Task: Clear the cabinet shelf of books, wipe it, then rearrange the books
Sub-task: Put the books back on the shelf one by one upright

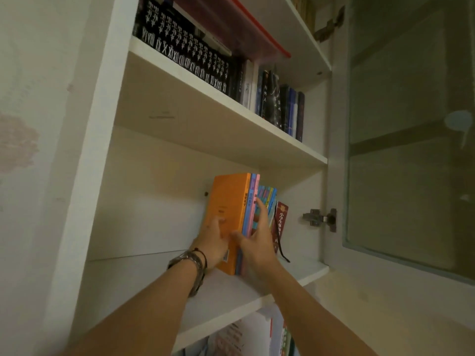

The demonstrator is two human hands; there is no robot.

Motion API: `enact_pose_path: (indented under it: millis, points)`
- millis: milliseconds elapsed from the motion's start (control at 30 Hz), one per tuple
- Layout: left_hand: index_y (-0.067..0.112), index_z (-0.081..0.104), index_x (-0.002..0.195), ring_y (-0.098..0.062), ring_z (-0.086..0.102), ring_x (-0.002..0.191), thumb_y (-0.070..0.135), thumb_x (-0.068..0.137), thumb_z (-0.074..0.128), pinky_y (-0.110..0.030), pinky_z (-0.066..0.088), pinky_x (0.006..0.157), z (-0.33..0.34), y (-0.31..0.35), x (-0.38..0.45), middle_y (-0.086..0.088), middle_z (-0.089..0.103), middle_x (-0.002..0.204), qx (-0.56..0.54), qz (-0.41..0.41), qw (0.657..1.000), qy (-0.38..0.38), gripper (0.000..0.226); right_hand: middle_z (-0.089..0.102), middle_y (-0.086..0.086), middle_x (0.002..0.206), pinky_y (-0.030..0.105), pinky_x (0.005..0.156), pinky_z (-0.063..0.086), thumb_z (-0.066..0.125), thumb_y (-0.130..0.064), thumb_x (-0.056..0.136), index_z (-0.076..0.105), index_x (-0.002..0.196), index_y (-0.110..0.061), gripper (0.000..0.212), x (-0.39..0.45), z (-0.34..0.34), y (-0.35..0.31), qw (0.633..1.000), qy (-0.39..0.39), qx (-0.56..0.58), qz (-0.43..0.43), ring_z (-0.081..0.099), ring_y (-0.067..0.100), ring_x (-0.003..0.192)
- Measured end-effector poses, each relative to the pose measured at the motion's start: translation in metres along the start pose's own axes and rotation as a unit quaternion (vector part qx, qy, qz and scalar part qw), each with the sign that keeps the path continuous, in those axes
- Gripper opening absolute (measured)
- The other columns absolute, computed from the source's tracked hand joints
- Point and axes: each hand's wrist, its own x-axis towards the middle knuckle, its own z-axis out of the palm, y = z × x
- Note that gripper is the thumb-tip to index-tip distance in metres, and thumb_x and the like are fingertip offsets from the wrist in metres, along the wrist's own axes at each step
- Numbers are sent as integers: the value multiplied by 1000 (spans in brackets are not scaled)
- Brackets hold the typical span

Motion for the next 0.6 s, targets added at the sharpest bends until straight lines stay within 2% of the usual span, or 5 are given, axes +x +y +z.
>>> enact_pose_path:
  millis: [100, 300, 467, 533, 600]
  points:
    - [35, 31, 139, -21, 57, 113, 47, 89, 47, -46, 48, 97, 10, -18, 8, 2, 53, 134, 4, 14, 1000, -24, 54, 42, -13, 116, 17, 76, 51, 60, 6, 87, 16, 143, -35, 82, 9, 1, 10, 1000, 5, -5, 8, 50, 9, 109]
    - [19, 35, 135, -25, 53, 117, 13, 97, 45, -43, 44, 102, 8, -24, 11, -7, 52, 130, 70, 13, 995, -65, 40, 49, -2, 126, 15, 74, 53, 69, 1, 82, 22, 141, -35, 83, 24, 6, 29, 999, 42, 8, 23, 56, 15, 111]
    - [21, 31, 140, -24, 50, 119, 11, 90, 55, -38, 41, 103, 6, -27, 12, -8, 49, 132, 92, -24, 992, -89, 56, 45, -1, 138, 48, 98, 49, 81, -20, 71, 22, 148, -36, 98, 22, 7, 41, 997, 60, -38, 25, 48, 21, 126]
    - [19, 31, 141, -23, 48, 120, 12, 91, 56, -34, 39, 104, 7, -26, 12, -8, 47, 134, 112, -29, 989, -96, 57, 49, -2, 131, 49, 96, 50, 86, -34, 60, 29, 142, -41, 100, 20, 2, 44, 997, 63, -38, 38, 51, 18, 122]
    - [19, 28, 144, -23, 44, 125, 14, 93, 56, -26, 36, 103, 7, -23, 10, -8, 41, 139, 118, -30, 987, -102, 59, 48, -1, 126, 45, 96, 51, 87, -24, 64, 29, 143, -35, 98, 15, -5, 38, 995, 49, -72, 42, 49, 14, 116]
